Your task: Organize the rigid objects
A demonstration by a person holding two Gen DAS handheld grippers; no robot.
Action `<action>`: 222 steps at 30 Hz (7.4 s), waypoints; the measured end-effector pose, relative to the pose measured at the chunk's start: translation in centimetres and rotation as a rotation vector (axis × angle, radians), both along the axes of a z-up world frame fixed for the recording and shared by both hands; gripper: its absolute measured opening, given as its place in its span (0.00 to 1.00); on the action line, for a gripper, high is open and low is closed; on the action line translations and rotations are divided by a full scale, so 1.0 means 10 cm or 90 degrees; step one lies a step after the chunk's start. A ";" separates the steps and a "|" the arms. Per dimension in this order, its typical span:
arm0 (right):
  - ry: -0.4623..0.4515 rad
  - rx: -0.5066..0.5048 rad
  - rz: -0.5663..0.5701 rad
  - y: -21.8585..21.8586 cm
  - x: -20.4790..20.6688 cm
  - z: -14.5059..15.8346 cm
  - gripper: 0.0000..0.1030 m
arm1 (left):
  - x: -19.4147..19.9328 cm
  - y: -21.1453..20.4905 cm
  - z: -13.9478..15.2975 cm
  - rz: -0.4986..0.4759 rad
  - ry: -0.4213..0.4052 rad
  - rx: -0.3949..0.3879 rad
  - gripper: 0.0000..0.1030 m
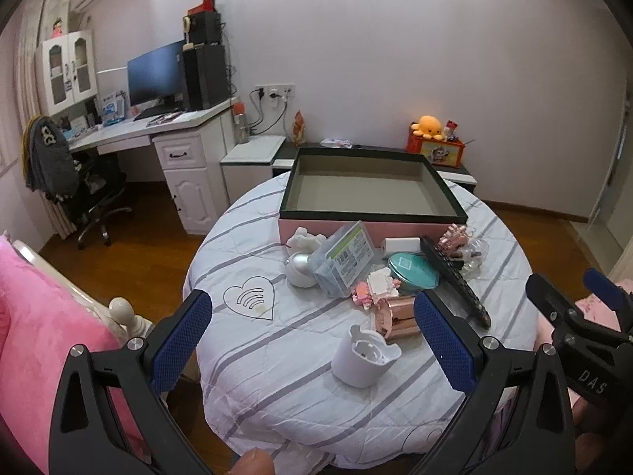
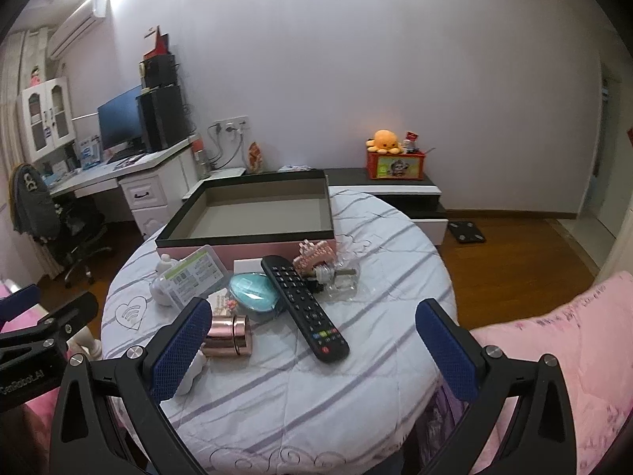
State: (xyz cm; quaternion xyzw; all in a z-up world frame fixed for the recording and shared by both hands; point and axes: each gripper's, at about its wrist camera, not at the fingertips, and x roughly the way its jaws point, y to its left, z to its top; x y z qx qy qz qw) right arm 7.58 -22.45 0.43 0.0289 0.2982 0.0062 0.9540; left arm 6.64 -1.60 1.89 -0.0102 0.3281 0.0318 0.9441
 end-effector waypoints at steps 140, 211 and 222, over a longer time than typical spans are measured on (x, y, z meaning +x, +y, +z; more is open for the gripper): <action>0.080 0.050 0.176 0.21 1.20 -0.24 0.13 | 1.19 0.15 -0.25 -0.118 0.025 -0.062 0.52; -0.039 0.071 0.062 0.00 0.25 0.13 1.00 | 0.19 0.19 0.18 -0.022 -0.082 -0.034 1.00; -0.018 0.040 0.068 0.05 -0.04 -0.01 1.00 | -0.08 0.17 -0.05 -0.034 -0.056 -0.044 1.00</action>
